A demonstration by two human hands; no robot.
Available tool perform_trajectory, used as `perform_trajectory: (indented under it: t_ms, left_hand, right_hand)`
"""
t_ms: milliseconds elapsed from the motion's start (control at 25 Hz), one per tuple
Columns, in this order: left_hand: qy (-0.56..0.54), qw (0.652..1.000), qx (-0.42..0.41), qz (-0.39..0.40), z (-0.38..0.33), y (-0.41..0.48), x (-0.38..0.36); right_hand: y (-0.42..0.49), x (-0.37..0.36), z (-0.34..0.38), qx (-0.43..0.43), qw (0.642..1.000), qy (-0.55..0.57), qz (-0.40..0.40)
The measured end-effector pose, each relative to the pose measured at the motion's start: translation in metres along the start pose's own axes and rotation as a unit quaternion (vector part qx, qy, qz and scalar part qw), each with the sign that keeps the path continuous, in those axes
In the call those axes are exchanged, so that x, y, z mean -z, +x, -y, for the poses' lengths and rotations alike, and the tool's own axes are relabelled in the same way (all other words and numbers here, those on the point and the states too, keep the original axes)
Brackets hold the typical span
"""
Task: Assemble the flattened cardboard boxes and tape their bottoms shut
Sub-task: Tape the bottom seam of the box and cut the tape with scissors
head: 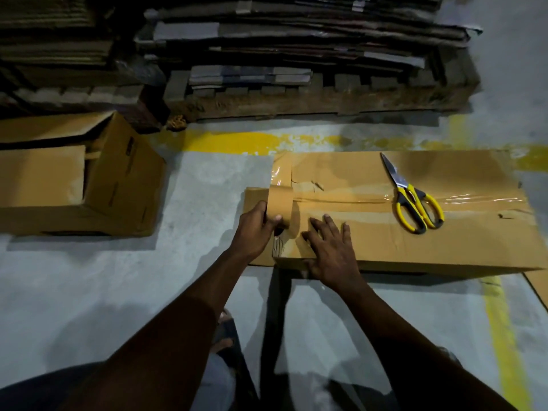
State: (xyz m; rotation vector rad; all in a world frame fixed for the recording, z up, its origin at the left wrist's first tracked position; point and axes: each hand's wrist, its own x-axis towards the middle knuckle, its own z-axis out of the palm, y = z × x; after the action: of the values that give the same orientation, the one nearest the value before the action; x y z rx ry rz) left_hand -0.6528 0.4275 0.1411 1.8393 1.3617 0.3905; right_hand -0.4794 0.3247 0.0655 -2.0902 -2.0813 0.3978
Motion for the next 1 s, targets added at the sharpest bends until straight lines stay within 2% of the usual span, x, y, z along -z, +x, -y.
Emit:
perform_trajectory:
  t_ms: [160,240,320,400,680,840,920,1000]
  left_hand:
    - [-0.049,0.998,0.01,-0.034,0.0,-0.003,-0.001]
    - [-0.079,0.996,0.034,-0.014,0.005,-0.007,-0.002]
    - [-0.052,0.996,0.052,0.044,0.017,-0.015,-0.006]
    - [0.013,0.997,0.051,0.062,0.026,-0.023,-0.012]
    - [-0.026,0.998,0.051,-0.02,0.022,-0.04,0.004]
    - [-0.114,0.989,0.082,-0.051,0.02,-0.065,-0.003]
    - [-0.144,0.984,0.09,-0.054,0.026,-0.077,-0.008]
    - [-0.111,0.989,0.085,-0.041,0.034,-0.082,-0.01]
  right_hand:
    - [0.001,-0.005,-0.003,0.003,1.0,-0.002,-0.012]
    - [0.002,-0.006,-0.002,0.001,1.0,0.0,-0.014]
    - [0.002,-0.005,-0.001,0.0,1.0,0.01,-0.018]
    - [0.003,-0.004,-0.001,-0.002,1.0,0.016,-0.016]
    - [0.004,-0.006,-0.003,-0.003,1.0,0.016,0.002]
    - [0.004,-0.005,-0.004,-0.003,1.0,0.025,0.007]
    - [0.003,-0.004,-0.003,-0.001,1.0,0.024,0.009]
    - [0.004,-0.002,-0.003,-0.003,1.0,0.024,0.017]
